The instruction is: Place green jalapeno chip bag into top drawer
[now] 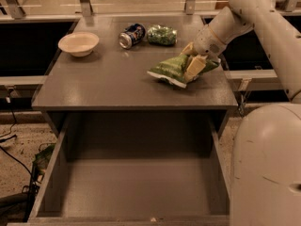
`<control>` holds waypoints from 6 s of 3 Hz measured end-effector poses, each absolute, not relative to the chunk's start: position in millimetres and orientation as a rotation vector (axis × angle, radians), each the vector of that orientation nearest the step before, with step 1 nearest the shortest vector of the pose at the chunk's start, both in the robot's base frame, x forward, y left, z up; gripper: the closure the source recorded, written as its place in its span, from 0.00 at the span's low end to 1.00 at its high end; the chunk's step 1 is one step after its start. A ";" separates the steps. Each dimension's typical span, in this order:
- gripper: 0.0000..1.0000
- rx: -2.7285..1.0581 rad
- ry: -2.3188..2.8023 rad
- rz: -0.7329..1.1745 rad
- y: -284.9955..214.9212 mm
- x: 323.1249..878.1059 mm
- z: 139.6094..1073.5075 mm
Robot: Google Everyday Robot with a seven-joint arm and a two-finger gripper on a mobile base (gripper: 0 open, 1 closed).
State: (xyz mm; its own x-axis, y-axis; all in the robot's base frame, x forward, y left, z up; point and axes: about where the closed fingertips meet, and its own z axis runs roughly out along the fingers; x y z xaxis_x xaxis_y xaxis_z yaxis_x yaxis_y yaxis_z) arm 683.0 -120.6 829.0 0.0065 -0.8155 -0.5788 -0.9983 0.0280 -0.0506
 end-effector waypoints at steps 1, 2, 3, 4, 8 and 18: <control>1.00 -1.837 1.853 0.517 -114.9 681.9 839.4; 1.00 -1.874 1.789 0.432 -99.8 658.1 879.3; 1.00 -1.917 1.731 0.363 -86.5 627.3 911.4; 1.00 -1.915 1.639 0.404 -92.9 588.4 922.0; 1.00 -1.941 1.417 0.525 -69.0 535.8 905.6; 1.00 -1.939 1.517 0.537 -71.0 429.4 755.7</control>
Offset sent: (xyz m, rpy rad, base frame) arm -0.0556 0.0302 0.0852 -0.0437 -0.1275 0.0475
